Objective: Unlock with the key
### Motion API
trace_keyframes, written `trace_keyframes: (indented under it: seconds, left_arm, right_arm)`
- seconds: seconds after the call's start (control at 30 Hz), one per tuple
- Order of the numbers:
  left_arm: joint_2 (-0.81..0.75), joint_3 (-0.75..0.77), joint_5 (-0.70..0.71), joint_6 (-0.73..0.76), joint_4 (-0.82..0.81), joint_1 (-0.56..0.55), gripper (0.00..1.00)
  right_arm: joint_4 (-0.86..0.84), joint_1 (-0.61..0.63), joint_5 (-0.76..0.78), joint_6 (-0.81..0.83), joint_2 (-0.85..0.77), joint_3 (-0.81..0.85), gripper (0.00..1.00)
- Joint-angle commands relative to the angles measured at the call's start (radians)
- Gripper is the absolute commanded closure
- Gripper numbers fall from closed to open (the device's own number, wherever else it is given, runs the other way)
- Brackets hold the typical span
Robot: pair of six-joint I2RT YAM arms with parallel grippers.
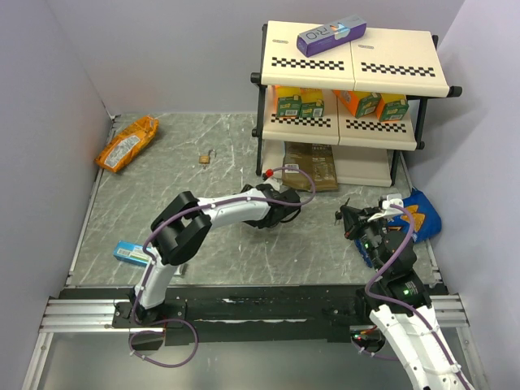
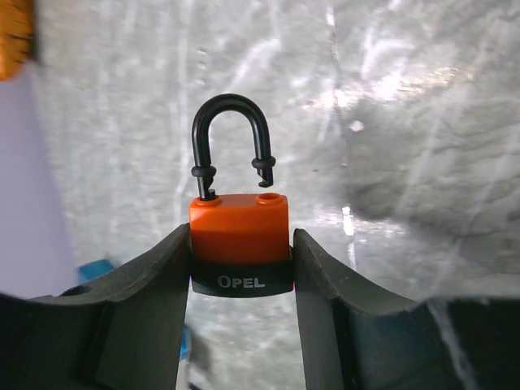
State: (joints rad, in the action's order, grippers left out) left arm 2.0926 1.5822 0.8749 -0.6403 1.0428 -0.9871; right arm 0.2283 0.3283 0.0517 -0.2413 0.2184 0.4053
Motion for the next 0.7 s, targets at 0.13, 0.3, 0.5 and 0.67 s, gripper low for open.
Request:
trace_keyframes:
  seconds: [0.13,0.3,0.5,0.67]
  left_arm:
    - [-0.003,0.065,0.173,0.016,0.157,-0.024,0.99]
    - [0.017,0.064,0.233,0.089,0.175,-0.038,0.99]
    - [-0.091,0.007,0.033,0.270,-0.064,-0.012,0.99]
    - [-0.206,-0.011,-0.227,0.301,-0.260,0.076,0.99]
  right_arm:
    - [-0.029,-0.003,-0.003,0.008,0.004,0.004,1.00]
    - [-0.030,-0.003,-0.007,0.010,0.006,0.004,1.00]
    - [-0.040,-0.003,-0.042,-0.009,0.007,-0.005,1.00]
    - [-0.096,-0.003,-0.212,-0.065,0.039,-0.043,1.00]
